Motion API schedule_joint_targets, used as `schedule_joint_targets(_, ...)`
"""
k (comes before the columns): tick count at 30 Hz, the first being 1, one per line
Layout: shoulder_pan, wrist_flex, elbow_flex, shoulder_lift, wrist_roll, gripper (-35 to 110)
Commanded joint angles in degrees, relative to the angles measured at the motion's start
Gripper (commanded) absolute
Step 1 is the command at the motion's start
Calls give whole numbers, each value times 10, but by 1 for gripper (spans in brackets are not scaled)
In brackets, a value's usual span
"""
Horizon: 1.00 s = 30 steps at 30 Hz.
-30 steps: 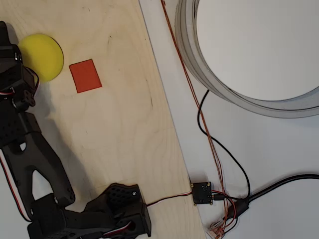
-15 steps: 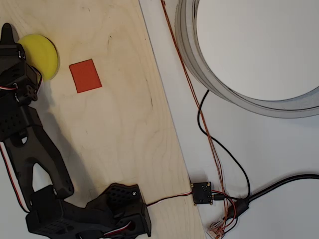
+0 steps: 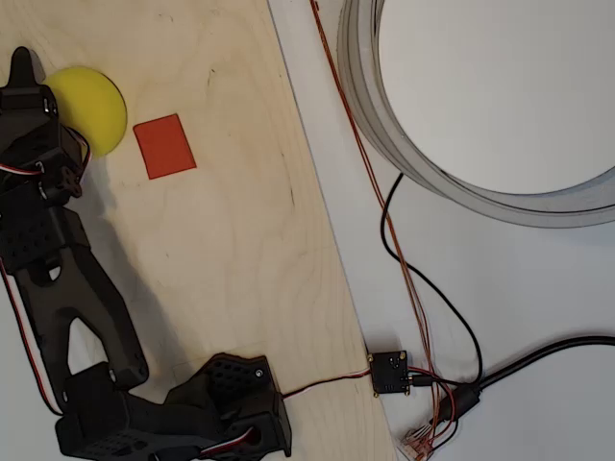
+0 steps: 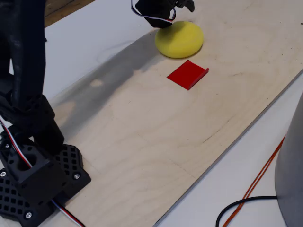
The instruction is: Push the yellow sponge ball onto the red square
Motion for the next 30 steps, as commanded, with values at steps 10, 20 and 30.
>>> schedule_joint_targets(10, 69, 11, 54, 47, -31, 23)
schedule_joint_targets(20, 91, 7, 89, 63, -32, 23)
schedule_joint_targets(30, 111, -65, 177, 92, -44, 23)
